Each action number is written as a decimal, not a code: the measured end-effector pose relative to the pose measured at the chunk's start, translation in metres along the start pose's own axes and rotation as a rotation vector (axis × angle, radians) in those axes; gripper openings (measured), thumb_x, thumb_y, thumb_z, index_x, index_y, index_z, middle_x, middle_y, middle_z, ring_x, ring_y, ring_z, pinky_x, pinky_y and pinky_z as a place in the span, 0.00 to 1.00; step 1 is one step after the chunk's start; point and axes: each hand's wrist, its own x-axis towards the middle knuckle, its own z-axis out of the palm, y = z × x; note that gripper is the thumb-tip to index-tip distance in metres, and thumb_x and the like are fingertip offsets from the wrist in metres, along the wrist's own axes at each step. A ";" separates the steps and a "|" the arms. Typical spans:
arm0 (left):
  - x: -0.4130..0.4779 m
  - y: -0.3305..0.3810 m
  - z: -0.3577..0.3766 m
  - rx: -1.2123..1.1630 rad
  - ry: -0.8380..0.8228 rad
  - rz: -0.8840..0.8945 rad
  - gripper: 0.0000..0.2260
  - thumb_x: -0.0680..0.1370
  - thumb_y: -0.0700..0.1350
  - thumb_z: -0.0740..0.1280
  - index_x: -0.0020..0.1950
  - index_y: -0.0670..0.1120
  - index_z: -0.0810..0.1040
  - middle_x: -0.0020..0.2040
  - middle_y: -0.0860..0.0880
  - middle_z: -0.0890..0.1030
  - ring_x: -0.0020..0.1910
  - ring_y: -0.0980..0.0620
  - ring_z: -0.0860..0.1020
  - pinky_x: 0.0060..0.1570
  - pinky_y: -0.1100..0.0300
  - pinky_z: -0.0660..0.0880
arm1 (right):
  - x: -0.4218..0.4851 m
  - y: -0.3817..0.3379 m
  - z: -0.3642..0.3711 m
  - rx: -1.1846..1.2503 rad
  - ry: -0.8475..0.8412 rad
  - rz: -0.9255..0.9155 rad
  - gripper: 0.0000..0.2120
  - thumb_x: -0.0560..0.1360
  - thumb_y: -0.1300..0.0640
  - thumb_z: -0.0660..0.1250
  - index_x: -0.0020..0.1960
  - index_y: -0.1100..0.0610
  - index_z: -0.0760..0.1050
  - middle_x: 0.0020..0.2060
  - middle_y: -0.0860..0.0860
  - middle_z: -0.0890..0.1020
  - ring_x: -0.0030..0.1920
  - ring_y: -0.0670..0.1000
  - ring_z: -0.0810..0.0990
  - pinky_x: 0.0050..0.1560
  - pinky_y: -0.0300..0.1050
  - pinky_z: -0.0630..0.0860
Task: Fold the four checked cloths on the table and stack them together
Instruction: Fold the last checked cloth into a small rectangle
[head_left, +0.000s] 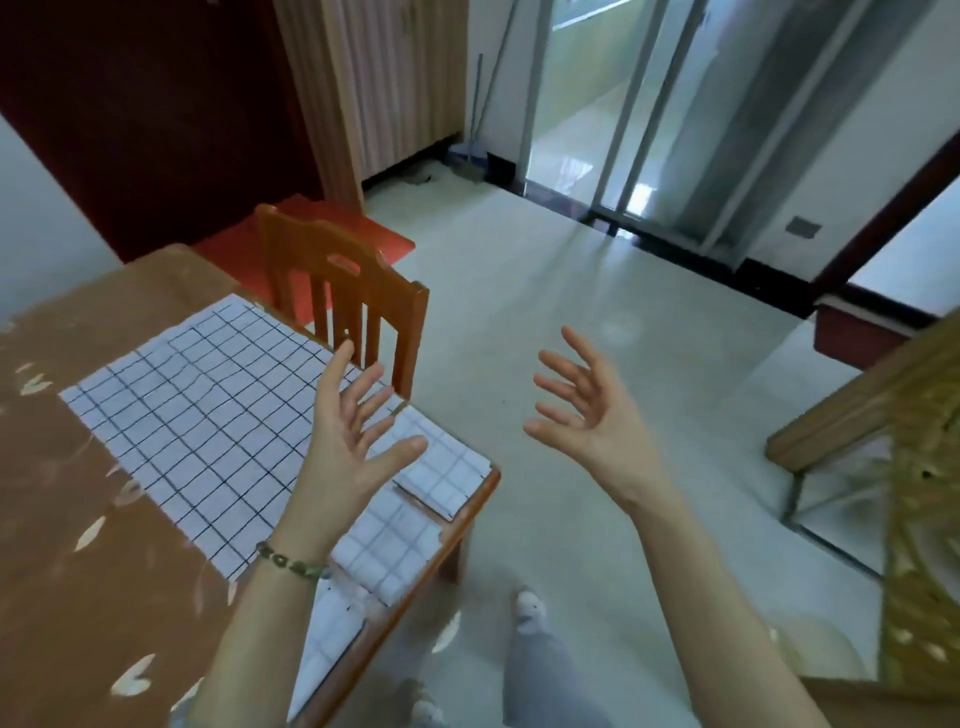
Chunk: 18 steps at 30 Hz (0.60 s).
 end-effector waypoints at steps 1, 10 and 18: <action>0.007 0.000 0.009 0.002 -0.023 -0.002 0.42 0.67 0.43 0.74 0.71 0.65 0.53 0.71 0.54 0.66 0.67 0.61 0.70 0.68 0.55 0.68 | 0.003 0.003 -0.010 0.004 0.016 0.004 0.41 0.66 0.64 0.76 0.68 0.38 0.61 0.67 0.50 0.72 0.65 0.47 0.74 0.63 0.47 0.74; 0.099 -0.019 0.086 -0.036 -0.012 -0.023 0.42 0.67 0.41 0.75 0.72 0.62 0.54 0.70 0.55 0.68 0.67 0.58 0.71 0.65 0.56 0.70 | 0.082 0.031 -0.104 0.046 0.015 0.023 0.39 0.68 0.68 0.74 0.70 0.42 0.63 0.66 0.50 0.73 0.63 0.45 0.75 0.62 0.43 0.74; 0.191 -0.012 0.173 -0.011 0.177 -0.021 0.42 0.63 0.50 0.76 0.69 0.65 0.54 0.71 0.55 0.68 0.66 0.60 0.71 0.66 0.56 0.70 | 0.207 0.034 -0.197 0.005 -0.201 0.048 0.41 0.64 0.61 0.74 0.72 0.43 0.61 0.65 0.46 0.73 0.63 0.43 0.75 0.61 0.42 0.75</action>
